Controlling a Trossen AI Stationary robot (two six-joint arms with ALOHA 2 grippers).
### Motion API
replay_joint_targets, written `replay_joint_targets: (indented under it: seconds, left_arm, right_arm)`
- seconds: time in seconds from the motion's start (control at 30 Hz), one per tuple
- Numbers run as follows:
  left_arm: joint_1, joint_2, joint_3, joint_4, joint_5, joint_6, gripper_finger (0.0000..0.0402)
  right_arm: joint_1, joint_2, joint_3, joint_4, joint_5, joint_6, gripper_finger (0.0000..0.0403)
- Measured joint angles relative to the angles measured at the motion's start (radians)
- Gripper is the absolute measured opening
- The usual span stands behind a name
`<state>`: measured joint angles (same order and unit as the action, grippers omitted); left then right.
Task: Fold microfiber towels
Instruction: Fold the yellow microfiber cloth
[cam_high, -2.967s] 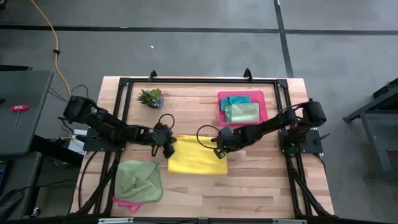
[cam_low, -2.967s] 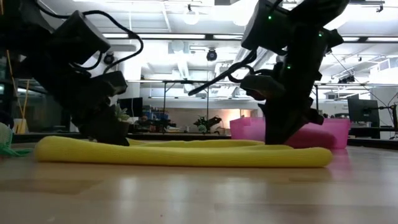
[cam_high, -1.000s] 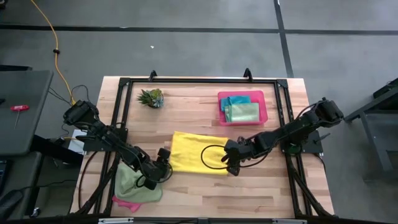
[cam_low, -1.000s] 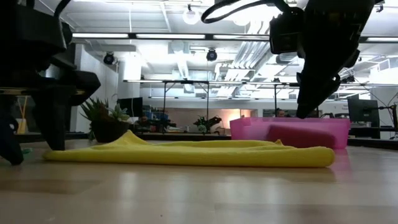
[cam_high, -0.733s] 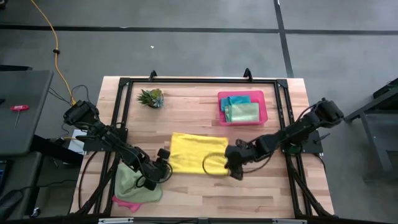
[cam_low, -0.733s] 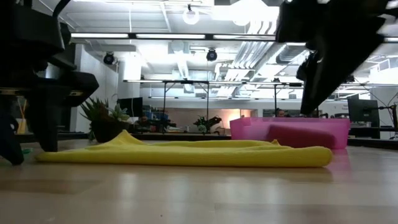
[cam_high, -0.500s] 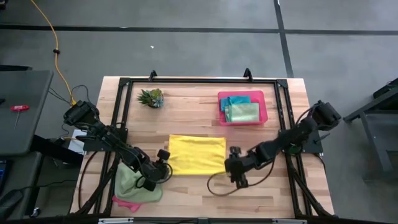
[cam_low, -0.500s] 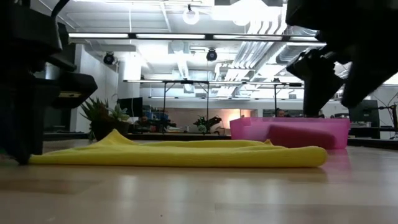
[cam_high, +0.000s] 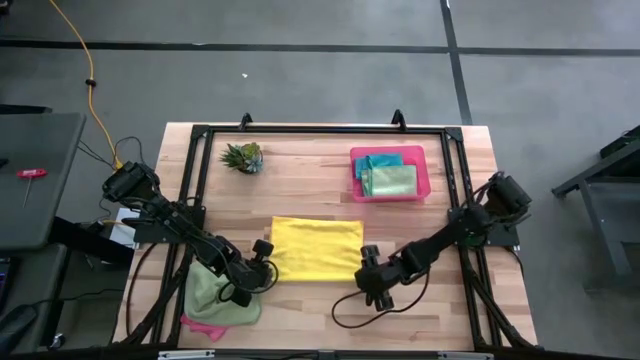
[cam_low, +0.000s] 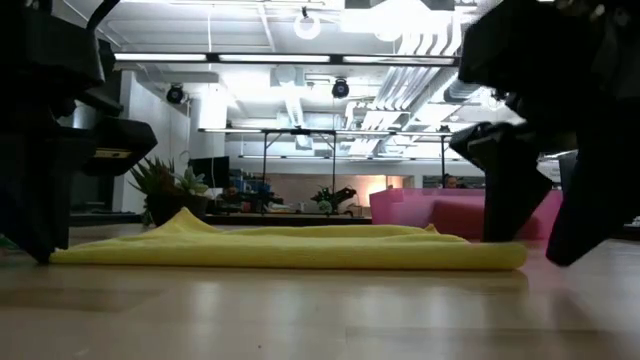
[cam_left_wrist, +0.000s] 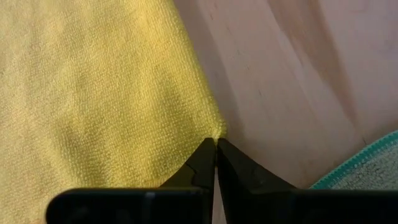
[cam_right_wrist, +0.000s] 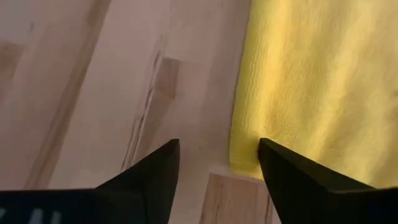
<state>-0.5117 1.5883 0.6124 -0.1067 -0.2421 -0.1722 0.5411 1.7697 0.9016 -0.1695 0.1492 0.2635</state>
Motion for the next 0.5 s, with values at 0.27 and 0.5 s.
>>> replay_joint_targets:
  seconds: [0.27, 0.5]
  left_arm:
    - [0.000, 0.000, 0.000, -0.006, -0.001, -0.009, 0.0002]
    - [0.003, 0.000, 0.000, -0.018, 0.007, -0.043, 0.0002]
  right_arm:
    - [0.003, 0.047, 0.004, 0.029, 0.016, 0.099, 0.0160]
    - [0.001, 0.050, 0.003, 0.026, 0.030, 0.169, 0.0048]
